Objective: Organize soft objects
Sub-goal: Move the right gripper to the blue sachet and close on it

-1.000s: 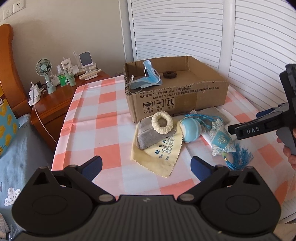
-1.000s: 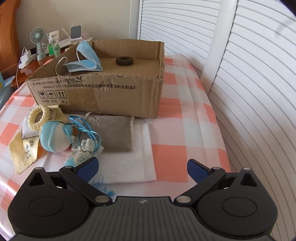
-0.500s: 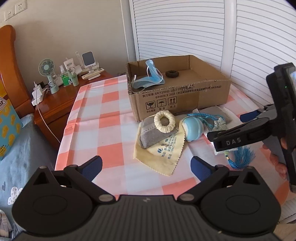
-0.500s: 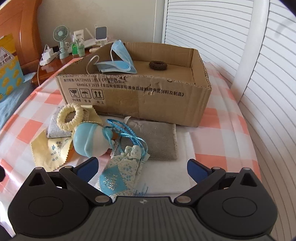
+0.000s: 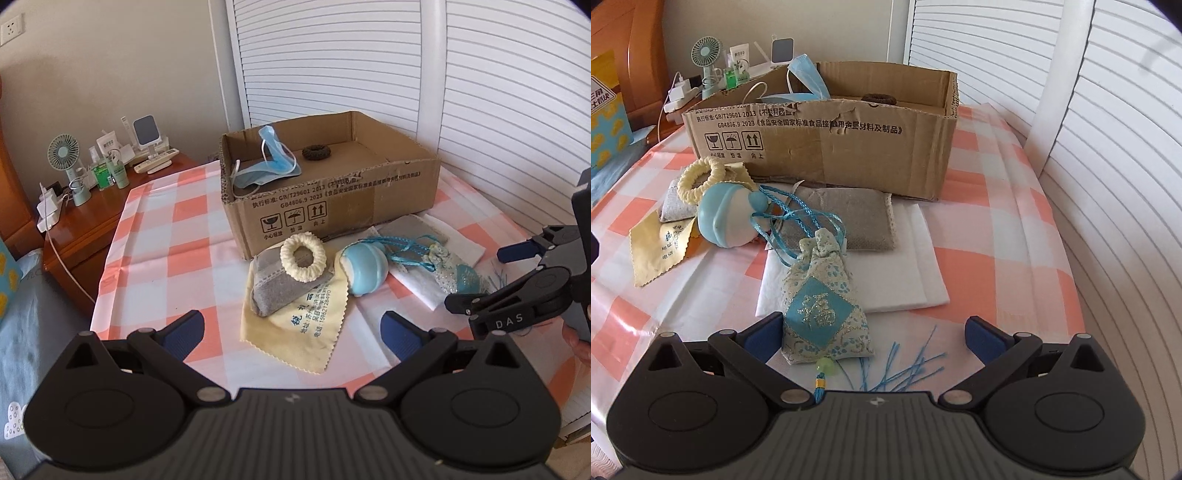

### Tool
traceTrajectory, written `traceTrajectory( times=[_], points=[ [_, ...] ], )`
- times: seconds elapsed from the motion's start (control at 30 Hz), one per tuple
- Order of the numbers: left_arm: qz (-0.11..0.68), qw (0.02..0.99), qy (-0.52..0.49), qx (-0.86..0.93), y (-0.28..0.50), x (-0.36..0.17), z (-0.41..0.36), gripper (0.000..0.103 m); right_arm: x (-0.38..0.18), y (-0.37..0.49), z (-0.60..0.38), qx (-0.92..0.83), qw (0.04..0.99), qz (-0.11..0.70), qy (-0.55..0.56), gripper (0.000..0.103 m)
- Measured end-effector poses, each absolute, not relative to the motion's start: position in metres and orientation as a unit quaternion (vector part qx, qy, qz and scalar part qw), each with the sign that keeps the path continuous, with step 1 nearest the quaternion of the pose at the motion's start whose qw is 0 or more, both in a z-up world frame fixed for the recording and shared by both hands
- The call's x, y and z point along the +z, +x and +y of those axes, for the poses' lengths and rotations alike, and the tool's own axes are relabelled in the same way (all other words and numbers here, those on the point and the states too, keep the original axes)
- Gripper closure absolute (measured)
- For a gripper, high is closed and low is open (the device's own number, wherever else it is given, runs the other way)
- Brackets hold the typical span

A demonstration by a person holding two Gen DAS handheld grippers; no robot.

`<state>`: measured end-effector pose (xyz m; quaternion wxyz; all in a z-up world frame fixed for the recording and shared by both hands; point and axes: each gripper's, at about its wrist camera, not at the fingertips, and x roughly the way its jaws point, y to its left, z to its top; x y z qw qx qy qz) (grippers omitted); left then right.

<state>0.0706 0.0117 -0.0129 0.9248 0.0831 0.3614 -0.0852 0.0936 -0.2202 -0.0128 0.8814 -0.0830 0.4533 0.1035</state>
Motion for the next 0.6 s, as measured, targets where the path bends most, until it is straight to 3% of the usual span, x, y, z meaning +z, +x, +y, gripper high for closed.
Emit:
traceTrajectory(
  times=[0.4, 0.6],
  points=[
    [0.331, 0.924, 0.153, -0.113, 0.115, -0.029, 0.002, 0.002, -0.013, 0.088, -0.225, 0.116, 0.89, 0.434, -0.079, 0.0],
    [0.316, 0.924, 0.178, -0.121, 0.132, -0.033, 0.003, 0.015, -0.013, 0.089, -0.225, 0.118, 0.89, 0.434, -0.08, 0.0]
  ],
)
